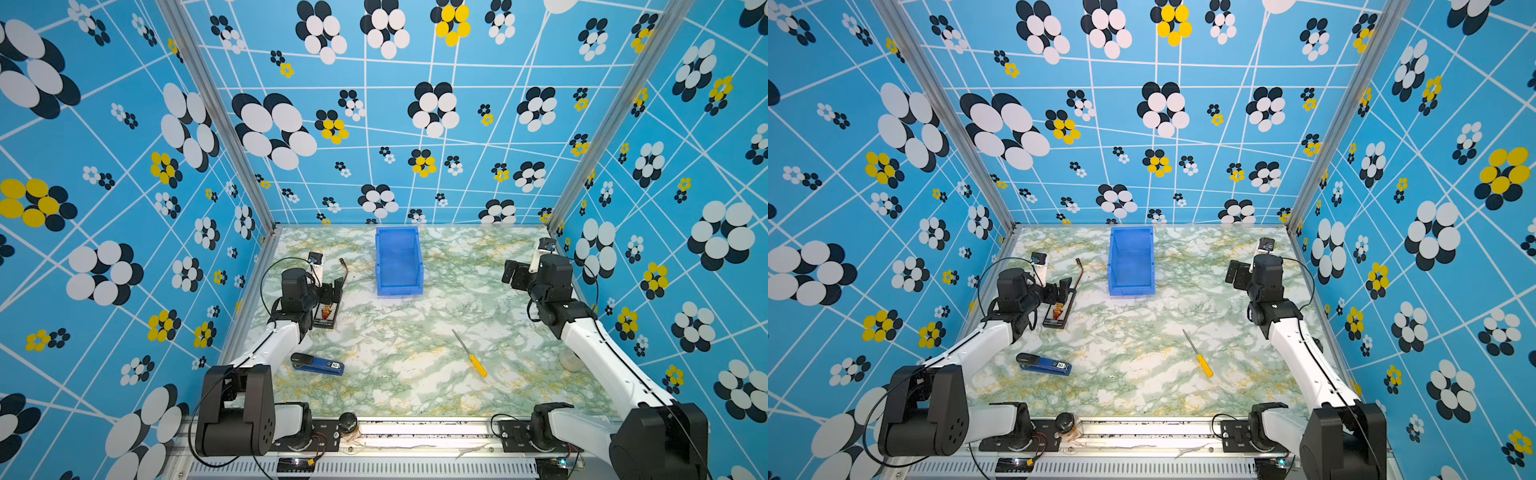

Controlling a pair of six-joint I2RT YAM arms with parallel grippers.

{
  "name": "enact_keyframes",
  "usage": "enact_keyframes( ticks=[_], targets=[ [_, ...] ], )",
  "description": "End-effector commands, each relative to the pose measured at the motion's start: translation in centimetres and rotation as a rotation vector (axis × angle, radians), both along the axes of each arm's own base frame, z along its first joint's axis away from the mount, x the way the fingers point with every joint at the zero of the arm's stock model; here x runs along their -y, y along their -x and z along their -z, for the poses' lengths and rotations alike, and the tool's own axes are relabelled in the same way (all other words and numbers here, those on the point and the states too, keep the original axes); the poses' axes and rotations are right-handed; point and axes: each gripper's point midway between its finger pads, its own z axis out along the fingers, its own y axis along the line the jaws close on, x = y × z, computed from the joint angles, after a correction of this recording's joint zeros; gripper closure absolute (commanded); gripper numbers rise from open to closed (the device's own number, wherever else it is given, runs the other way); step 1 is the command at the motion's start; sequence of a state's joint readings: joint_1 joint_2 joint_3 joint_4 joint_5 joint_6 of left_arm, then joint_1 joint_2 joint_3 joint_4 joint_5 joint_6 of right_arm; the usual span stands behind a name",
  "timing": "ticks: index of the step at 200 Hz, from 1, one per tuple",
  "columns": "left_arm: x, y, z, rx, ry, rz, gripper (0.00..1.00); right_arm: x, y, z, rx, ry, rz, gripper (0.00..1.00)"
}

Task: Put the screwdriver in the bin
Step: Pick up the screwdriver from the bottom-center of the table.

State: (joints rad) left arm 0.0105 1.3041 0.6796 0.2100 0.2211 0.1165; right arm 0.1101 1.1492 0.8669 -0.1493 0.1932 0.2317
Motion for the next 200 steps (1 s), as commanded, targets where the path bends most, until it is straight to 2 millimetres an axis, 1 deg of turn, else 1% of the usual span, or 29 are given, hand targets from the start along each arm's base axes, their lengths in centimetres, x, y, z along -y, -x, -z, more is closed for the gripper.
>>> enact_keyframes(
  ticks=[1, 11, 27, 37, 46, 60, 68, 79, 92, 114, 136, 163, 174, 186, 200],
  targets=[
    [0.3, 2.3, 0.2, -0.167, -0.036, 0.030, 0.01, -2.1, 6.2, 5.1, -0.335, -0.069, -0.010, 0.01],
    [0.2, 2.5, -0.6, -0.197, -0.040, 0.025, 0.01, -3.1, 7.7, 5.7, -0.391, -0.075, -0.021, 0.01],
    [0.3, 2.8, -2.1, -0.237, -0.042, 0.038, 0.01, -5.6, 9.9, 7.3, -0.495, -0.096, -0.086, 0.01],
    [0.9, 3.0, -3.1, -0.260, -0.038, 0.075, 0.01, -7.1, 11.3, 8.3, -0.566, -0.094, -0.134, 0.02],
    [1.4, 3.2, -4.0, -0.279, -0.033, 0.113, 0.01, -8.0, 12.6, 9.2, -0.624, -0.081, -0.161, 0.03],
    [2.0, 3.3, -5.1, -0.301, -0.017, 0.146, 0.01, -9.1, 14.4, 10.3, -0.688, -0.079, -0.188, 0.08],
    [2.3, 3.3, -5.6, -0.318, -0.005, 0.154, 0.01, -10.0, 15.3, 10.9, -0.717, -0.106, -0.209, 0.14],
    [2.6, 3.2, -6.4, -0.326, 0.014, 0.162, 0.01, -10.9, 16.4, 11.5, -0.751, -0.145, -0.222, 0.15],
    [2.9, 2.8, -7.1, -0.330, 0.037, 0.164, 0.01, -12.1, 17.4, 12.2, -0.777, -0.167, -0.253, 0.24],
    [3.4, 2.2, -7.9, -0.328, 0.065, 0.174, 0.01, -12.9, 19.2, 14.1, -0.840, -0.131, -0.292, 0.28],
    [3.6, 1.7, -8.3, -0.325, 0.075, 0.172, 0.01, -12.8, 20.3, 15.7, -0.889, -0.064, -0.302, 0.28],
    [3.9, 1.6, -8.2, -0.330, 0.081, 0.173, 0.01, -12.8, 20.5, 17.2, -0.906, -0.024, -0.299, 0.28],
    [4.0, 1.7, -8.1, -0.336, 0.083, 0.174, 0.01, -13.0, 20.5, 17.8, -0.913, -0.024, -0.304, 0.32],
    [4.1, 1.7, -8.0, -0.340, 0.086, 0.175, 0.01, -13.2, 20.5, 18.5, -0.926, -0.024, -0.306, 0.33],
    [4.3, 1.8, -7.8, -0.344, 0.085, 0.177, 0.01, -13.0, 20.5, 19.1, -0.939, -0.005, -0.295, 0.34]
  ],
)
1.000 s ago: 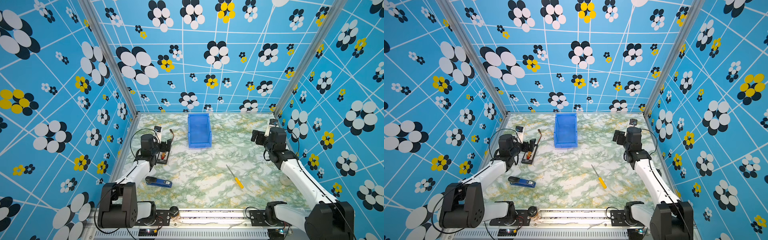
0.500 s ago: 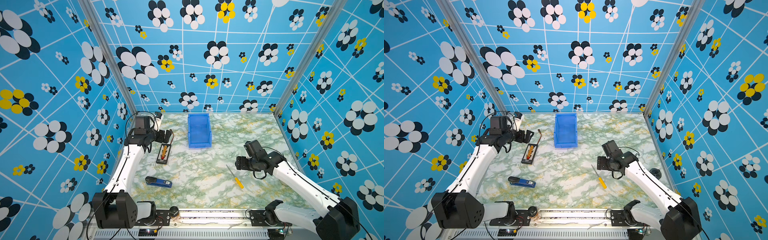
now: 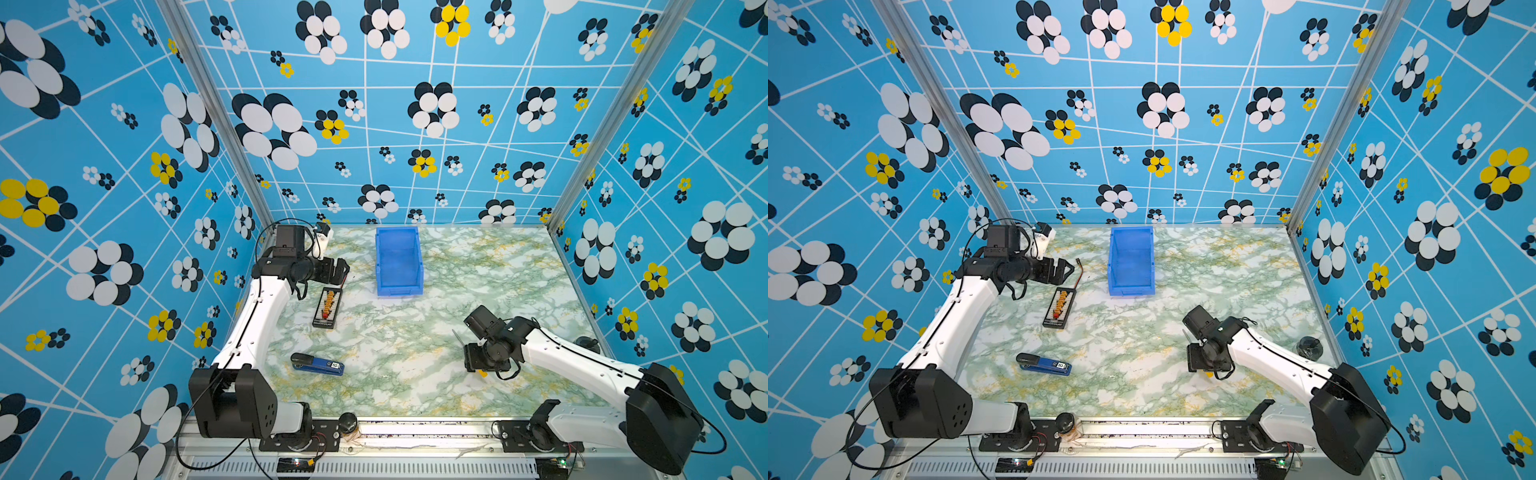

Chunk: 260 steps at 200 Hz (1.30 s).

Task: Put the screwdriver in the bin
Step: Pick up the screwdriver from the bottom-center of the table.

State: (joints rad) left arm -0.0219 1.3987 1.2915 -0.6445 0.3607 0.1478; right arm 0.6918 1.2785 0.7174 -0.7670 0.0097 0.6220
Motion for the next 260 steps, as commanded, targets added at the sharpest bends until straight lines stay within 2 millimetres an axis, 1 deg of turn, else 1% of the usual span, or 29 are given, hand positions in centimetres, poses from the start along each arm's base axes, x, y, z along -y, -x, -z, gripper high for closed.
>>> enact_keyframes(
  ticks=[1, 41, 48, 80, 99, 119, 139, 173, 215, 228, 248, 260],
  targets=[
    [0.8, 0.2, -0.3, -0.018, 0.025, 0.013, 0.01, 0.1, 0.0, 1.2, -0.009, 0.025, 0.009, 0.34],
    [0.7, 0.0, -0.3, -0.016, 0.021, 0.007, 0.01, 0.2, -0.3, 1.9, -0.006, 0.046, 0.008, 0.39],
    [0.7, 0.0, -0.2, -0.018, 0.022, 0.006, 0.01, 0.3, -0.3, 2.0, -0.008, 0.050, 0.005, 0.42],
    [0.8, -0.1, -0.2, -0.018, 0.021, 0.007, 0.01, 0.7, 0.0, 2.6, -0.024, 0.075, 0.008, 0.47],
    [0.7, -0.1, -0.2, -0.013, 0.015, 0.005, 0.01, 0.9, 0.1, 2.7, -0.022, 0.084, 0.007, 0.49],
    [0.7, -0.1, -0.4, -0.009, 0.014, 0.004, 0.01, 1.3, 0.1, 2.7, -0.018, 0.100, 0.009, 0.49],
    [0.7, -0.1, -0.4, -0.008, 0.014, 0.004, 0.01, 1.5, 0.2, 2.9, -0.019, 0.114, 0.008, 0.53],
    [0.6, -0.1, -0.2, -0.012, 0.010, 0.001, 0.01, 1.7, 0.3, 3.2, -0.021, 0.120, 0.009, 0.53],
    [0.6, 0.0, -0.4, -0.005, 0.008, -0.001, 0.01, 1.8, 0.4, 3.7, -0.024, 0.120, 0.013, 0.55],
    [0.6, 0.0, -0.3, -0.007, 0.007, 0.000, 0.01, 1.7, 0.5, 3.9, -0.031, 0.117, 0.011, 0.61],
    [0.6, 0.0, -0.4, -0.005, 0.006, -0.001, 0.01, 1.7, 0.7, 4.0, -0.038, 0.117, 0.012, 0.62],
    [0.6, 0.0, -0.2, -0.008, 0.007, -0.001, 0.01, 1.8, 0.7, 4.1, -0.037, 0.119, 0.014, 0.65]
  ],
)
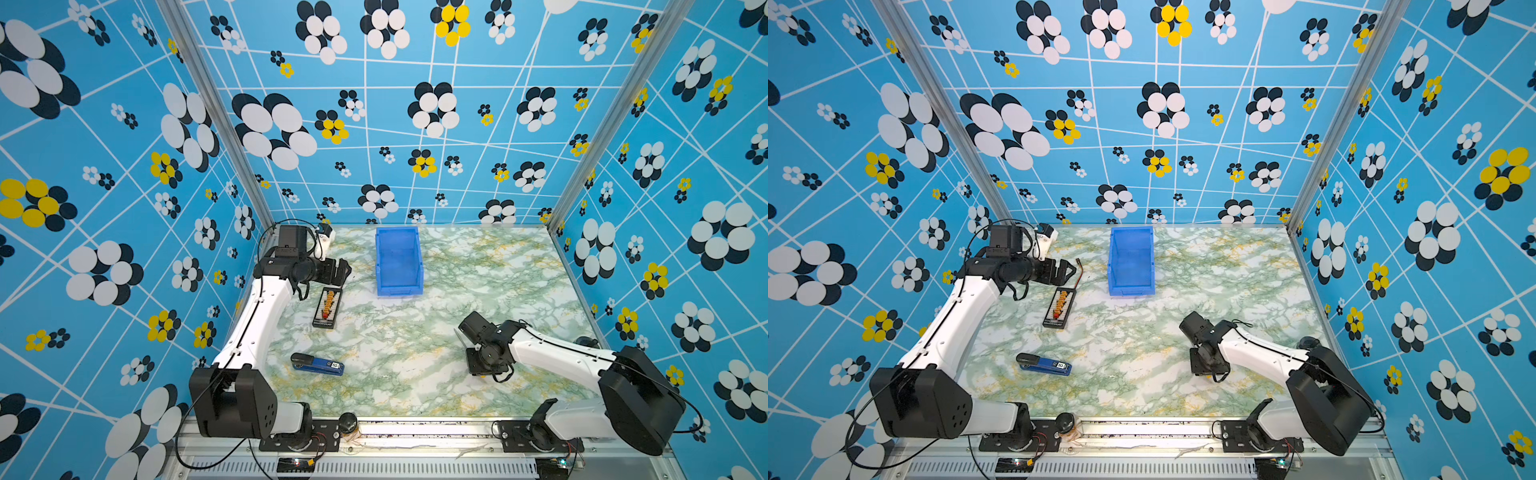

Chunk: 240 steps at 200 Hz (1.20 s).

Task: Put the screwdriver in the bin
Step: Pick up the screwdriver from the bottom-center of the table.

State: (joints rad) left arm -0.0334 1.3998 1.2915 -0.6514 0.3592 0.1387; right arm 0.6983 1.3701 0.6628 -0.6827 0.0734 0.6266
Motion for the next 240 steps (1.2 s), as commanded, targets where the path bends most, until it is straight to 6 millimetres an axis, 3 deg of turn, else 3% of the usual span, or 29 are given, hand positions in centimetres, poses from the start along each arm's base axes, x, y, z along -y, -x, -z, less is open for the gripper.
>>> enact_keyframes(
  ticks=[1, 47, 113, 197, 240],
  targets=[
    [0.2, -0.2, -0.4, 0.004, 0.003, -0.005, 0.01, 0.7, 0.9, 1.1, -0.030, 0.032, 0.010, 0.65],
    [0.1, -0.3, -0.4, 0.006, 0.000, -0.009, 0.01, 0.6, 0.9, 1.0, -0.024, 0.028, -0.001, 0.83],
    [0.0, -0.4, -0.9, 0.022, -0.016, -0.011, 0.01, 0.5, 0.1, -0.5, 0.035, 0.010, 0.004, 0.87],
    [-0.2, -0.5, -1.9, 0.047, -0.021, -0.019, 0.01, -1.4, -3.6, -7.6, 0.211, -0.050, -0.026, 0.88],
    [-0.6, 0.3, -2.7, 0.067, -0.050, -0.018, 0.01, -3.3, -6.9, -11.1, 0.298, -0.055, -0.085, 0.88]
  ],
)
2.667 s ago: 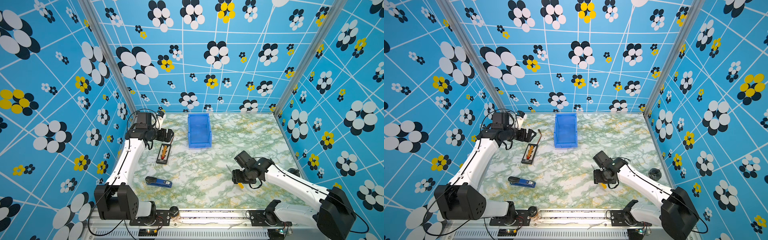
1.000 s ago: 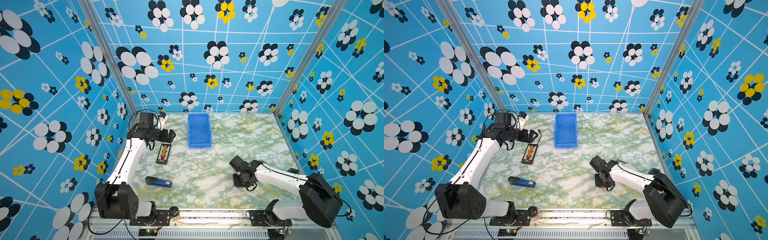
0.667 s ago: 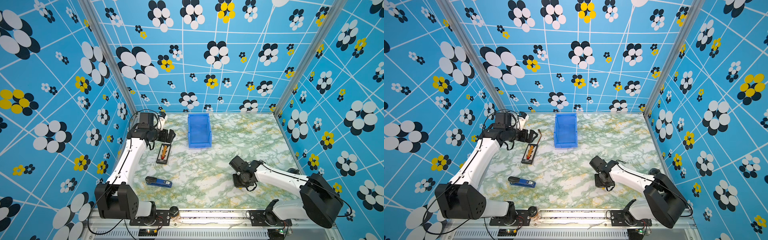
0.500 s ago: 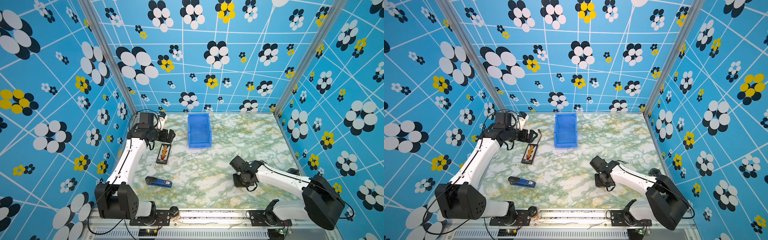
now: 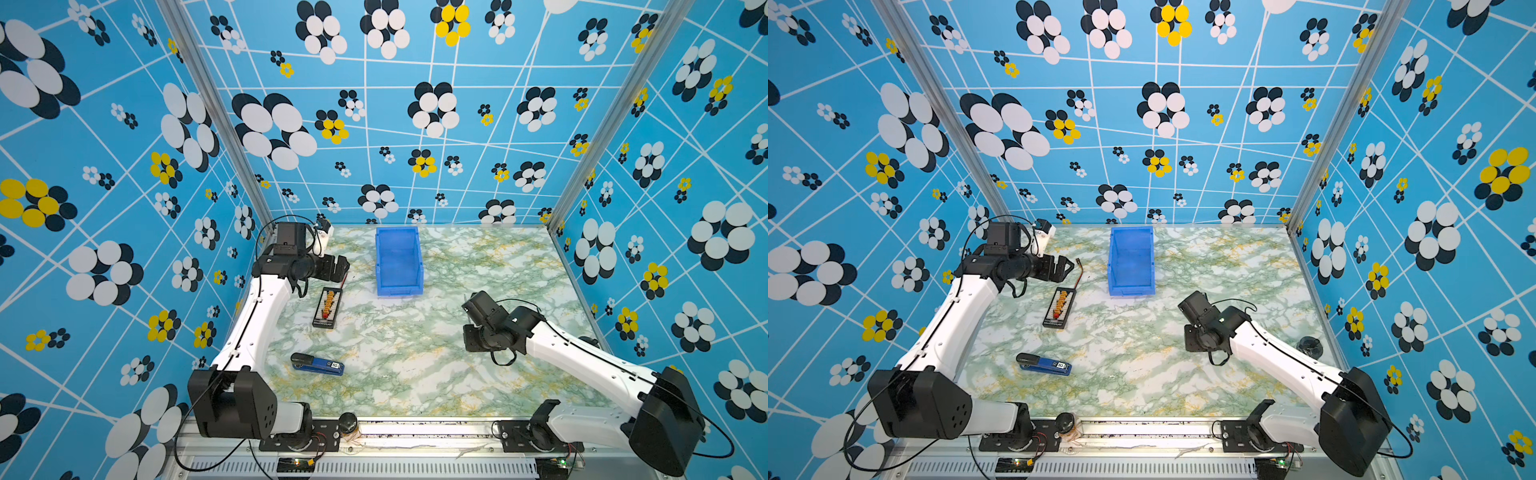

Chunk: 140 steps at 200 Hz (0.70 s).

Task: Put the screwdriver in the bin
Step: Pick up the screwdriver from the bottom-center of the table, then place the screwdriver into the bin.

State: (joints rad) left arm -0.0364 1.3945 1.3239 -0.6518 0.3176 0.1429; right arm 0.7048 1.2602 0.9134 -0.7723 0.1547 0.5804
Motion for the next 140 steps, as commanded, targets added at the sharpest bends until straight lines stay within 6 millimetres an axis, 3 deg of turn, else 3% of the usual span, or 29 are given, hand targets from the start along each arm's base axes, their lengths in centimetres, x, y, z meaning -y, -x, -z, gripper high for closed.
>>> enact_keyframes(
  ticks=[1, 76, 140],
  targets=[
    [0.0, 0.8, -1.3, 0.027, -0.019, 0.005, 0.01, -0.4, -1.6, -1.7, 0.045, 0.052, -0.043, 0.88],
    [-0.5, 3.6, -1.3, 0.016, -0.068, 0.026, 0.01, -6.9, -8.7, -6.9, 0.152, -0.010, -0.170, 0.88],
    [0.1, 4.4, -1.2, 0.013, -0.043, 0.058, 0.01, -12.7, -15.5, -8.7, 0.201, -0.060, -0.256, 0.88]
  ],
)
